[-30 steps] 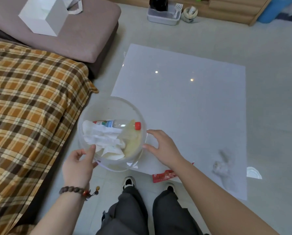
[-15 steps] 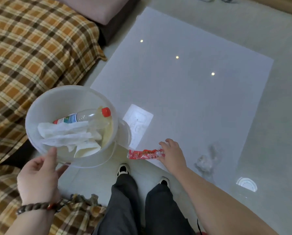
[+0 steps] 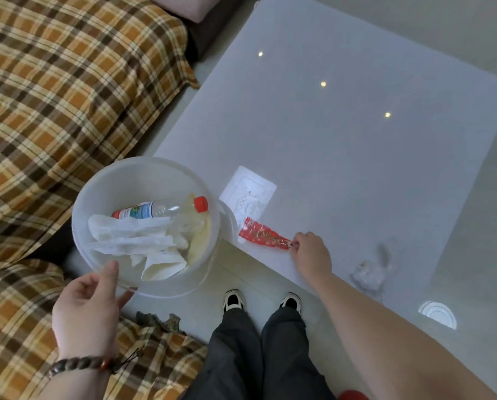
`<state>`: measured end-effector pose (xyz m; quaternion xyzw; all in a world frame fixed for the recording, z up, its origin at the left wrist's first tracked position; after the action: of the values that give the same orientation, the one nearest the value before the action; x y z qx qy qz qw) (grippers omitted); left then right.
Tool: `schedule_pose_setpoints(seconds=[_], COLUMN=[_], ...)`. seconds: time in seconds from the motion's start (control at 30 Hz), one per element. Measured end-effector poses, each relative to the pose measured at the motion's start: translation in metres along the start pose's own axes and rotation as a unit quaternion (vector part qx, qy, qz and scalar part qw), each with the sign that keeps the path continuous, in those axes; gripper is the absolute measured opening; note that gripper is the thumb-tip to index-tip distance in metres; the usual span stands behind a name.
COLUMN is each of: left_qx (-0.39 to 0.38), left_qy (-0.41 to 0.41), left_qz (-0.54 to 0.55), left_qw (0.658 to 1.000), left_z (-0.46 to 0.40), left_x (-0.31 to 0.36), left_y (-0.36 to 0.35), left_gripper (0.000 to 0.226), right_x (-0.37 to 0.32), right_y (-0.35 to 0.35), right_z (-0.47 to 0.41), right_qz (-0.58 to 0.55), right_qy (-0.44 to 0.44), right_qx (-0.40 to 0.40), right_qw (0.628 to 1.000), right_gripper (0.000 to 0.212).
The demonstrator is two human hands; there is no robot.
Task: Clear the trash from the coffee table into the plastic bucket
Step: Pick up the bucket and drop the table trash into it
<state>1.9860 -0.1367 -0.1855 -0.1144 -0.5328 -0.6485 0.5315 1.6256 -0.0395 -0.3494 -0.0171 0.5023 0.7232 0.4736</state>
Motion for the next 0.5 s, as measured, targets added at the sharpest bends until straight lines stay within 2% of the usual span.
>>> schedule_pose_setpoints(seconds=[0.17,0.27,0.33,0.4,0.5], left_qx=[-0.009,-0.031,-0.052,-0.074,-0.104], left_qy=[-0.022,-0.026,-0.029,-0.032,-0.043], left_qz=[-0.054,-0.077,-0.087,-0.086,-0.075], left_qw=[0.998,0.996,0.994,0.993,0.991], left_z=[0.009,0.02,0.031,0.042,0.057], left_x=[0.02,0.033,0.041,0.046,0.047], left_y=[-0.012,-0.024,-0.034,-0.044,-0.056], left_gripper=[0.032,0.029,0.035,0.039,0.038], right_x=[-0.049,-0.098,-0.134,-0.163,-0.185], right_y=[0.064,0.093,0.1,0.096,0.086], right_z=[0.027,0.049,0.059,0.063,0.062], right_qz=[-0.2,-0.273,-0.269,-0.199,-0.094], right_qy=[0.04,0.104,0.16,0.2,0.212], right_qx=[0.106,0.129,0.111,0.084,0.022], right_qw=[0.973,0.948,0.943,0.956,0.973], right_gripper=[0.009,0.006,0.008,0.014,0.018])
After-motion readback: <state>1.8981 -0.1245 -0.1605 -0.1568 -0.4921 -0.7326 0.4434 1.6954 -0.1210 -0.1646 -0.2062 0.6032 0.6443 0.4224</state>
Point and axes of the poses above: each hand's wrist, its own z-axis away from the middle knuckle, its own y-axis out of the back of the hand, x = y × z, the point moved 5 cm from there along -z, towards the middle knuckle, and after that the axes turned 11 degrees about -z, right-handed, at the moved point
